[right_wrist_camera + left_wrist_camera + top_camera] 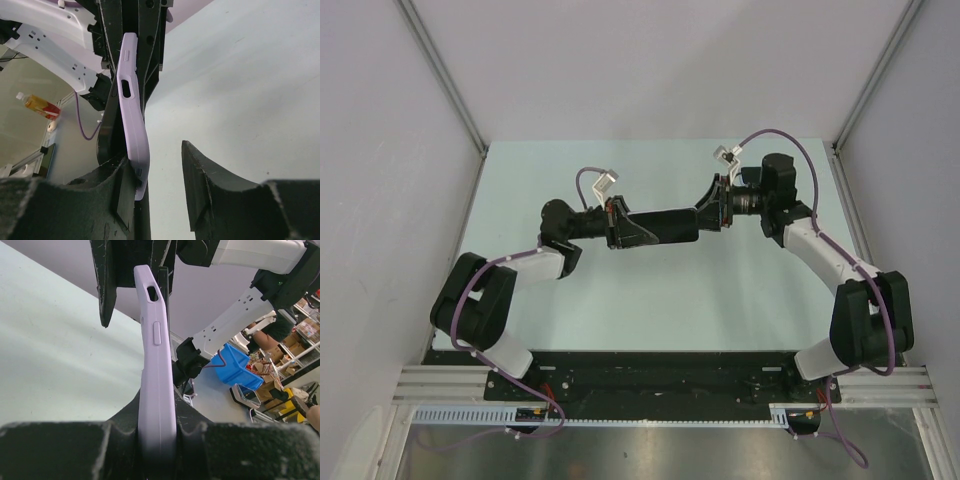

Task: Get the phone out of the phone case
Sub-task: Remove the phone case from the phone.

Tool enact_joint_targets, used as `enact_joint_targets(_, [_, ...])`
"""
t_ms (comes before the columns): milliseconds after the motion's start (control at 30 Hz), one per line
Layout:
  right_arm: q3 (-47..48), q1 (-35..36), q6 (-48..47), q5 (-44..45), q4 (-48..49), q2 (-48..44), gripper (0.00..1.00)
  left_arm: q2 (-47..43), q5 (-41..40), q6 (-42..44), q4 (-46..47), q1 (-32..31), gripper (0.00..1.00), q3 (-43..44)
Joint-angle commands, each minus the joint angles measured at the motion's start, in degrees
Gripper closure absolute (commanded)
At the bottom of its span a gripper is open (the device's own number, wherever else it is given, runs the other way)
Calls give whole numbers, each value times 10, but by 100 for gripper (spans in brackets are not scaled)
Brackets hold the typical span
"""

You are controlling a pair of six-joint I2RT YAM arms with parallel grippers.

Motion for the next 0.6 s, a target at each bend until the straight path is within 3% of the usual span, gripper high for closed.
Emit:
enact_joint_targets(0, [6,26,5,15,19,22,57,-39,-39,1,269,-21,100,10])
enact_joint_targets(567, [6,9,48,-48,49,9,50,-56,-172,32,269,39,100,-48])
